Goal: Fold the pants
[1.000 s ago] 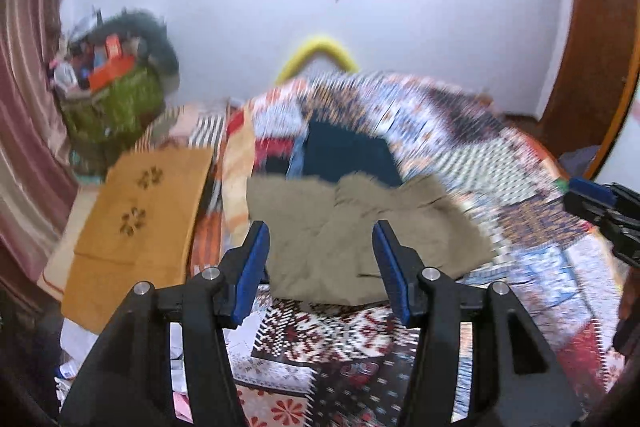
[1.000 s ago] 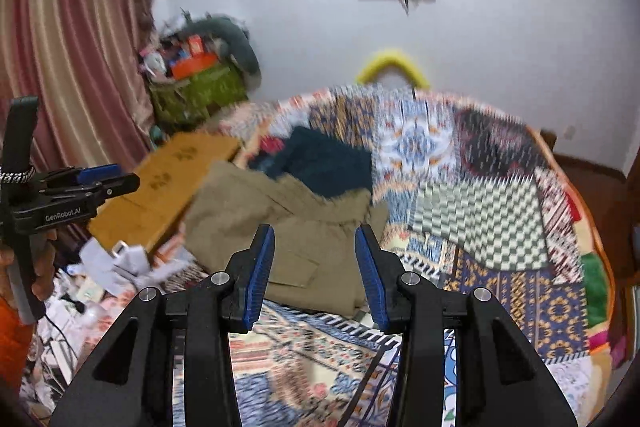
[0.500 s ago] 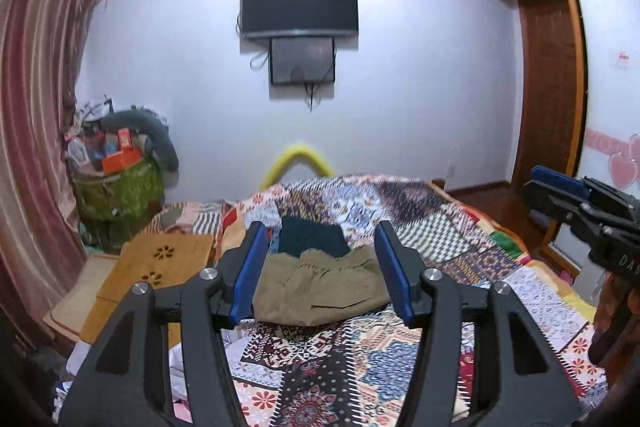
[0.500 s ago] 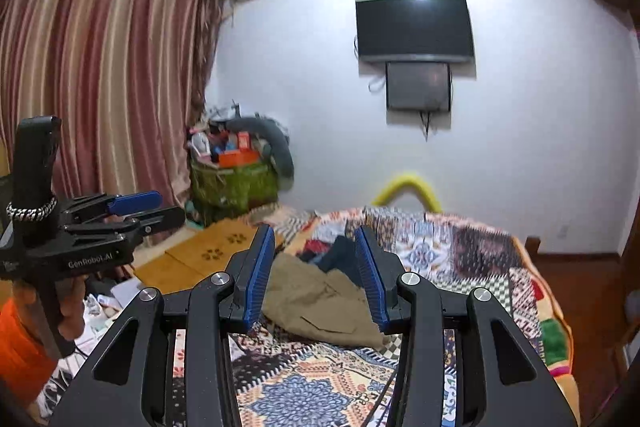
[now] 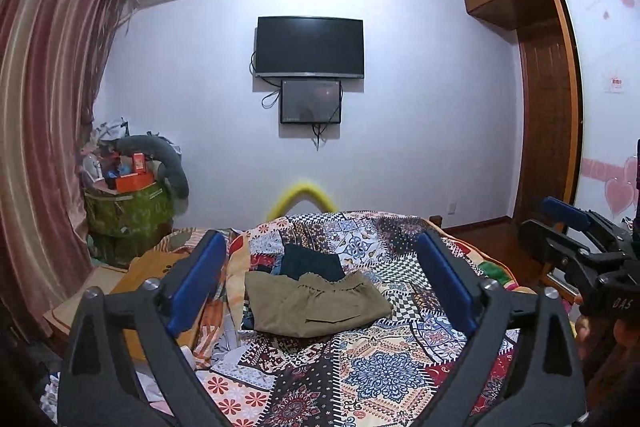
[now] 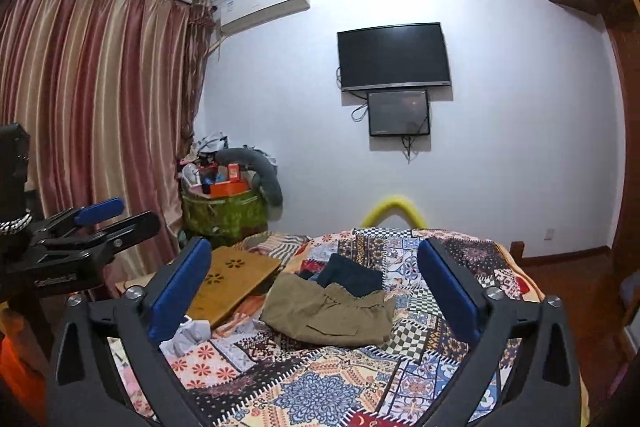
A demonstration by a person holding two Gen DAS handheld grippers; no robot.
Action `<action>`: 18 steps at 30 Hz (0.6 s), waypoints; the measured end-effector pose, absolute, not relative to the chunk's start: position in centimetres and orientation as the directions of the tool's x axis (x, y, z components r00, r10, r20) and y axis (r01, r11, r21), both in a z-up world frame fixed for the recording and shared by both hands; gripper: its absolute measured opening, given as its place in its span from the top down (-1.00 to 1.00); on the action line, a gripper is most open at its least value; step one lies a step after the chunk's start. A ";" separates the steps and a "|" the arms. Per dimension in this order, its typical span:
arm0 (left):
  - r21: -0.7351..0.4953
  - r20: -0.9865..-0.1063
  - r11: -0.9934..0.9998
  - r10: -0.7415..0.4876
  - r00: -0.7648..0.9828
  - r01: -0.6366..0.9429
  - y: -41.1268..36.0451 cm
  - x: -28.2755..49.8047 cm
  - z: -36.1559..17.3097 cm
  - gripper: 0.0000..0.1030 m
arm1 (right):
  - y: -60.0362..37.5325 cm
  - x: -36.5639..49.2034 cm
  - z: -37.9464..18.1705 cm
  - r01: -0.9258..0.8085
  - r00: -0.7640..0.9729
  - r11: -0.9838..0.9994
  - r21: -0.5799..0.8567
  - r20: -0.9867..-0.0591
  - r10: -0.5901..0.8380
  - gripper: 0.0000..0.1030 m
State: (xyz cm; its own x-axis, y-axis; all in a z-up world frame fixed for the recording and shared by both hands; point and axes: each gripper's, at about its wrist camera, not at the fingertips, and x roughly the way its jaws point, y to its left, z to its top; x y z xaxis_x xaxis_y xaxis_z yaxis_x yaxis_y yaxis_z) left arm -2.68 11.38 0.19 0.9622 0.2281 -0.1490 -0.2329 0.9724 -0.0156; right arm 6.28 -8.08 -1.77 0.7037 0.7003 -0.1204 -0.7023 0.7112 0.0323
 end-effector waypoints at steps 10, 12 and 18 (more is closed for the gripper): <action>-0.020 -0.138 0.974 0.219 0.966 -0.224 10.7 -3.5 0.3 -0.97 | -8.8 5.1 -2.1 -0.693 0.712 0.721 0.028 -0.127 0.690 -0.99; -0.021 -0.139 0.975 0.217 0.966 -0.222 10.7 -3.5 0.3 -0.99 | -8.7 5.2 -2.2 -0.692 0.712 0.721 0.031 -0.132 0.690 -0.99; -0.021 -0.153 0.975 0.214 0.965 -0.219 10.7 -2.9 -0.1 -0.99 | -8.9 5.3 -2.5 -0.689 0.714 0.724 0.034 -0.141 0.686 -0.99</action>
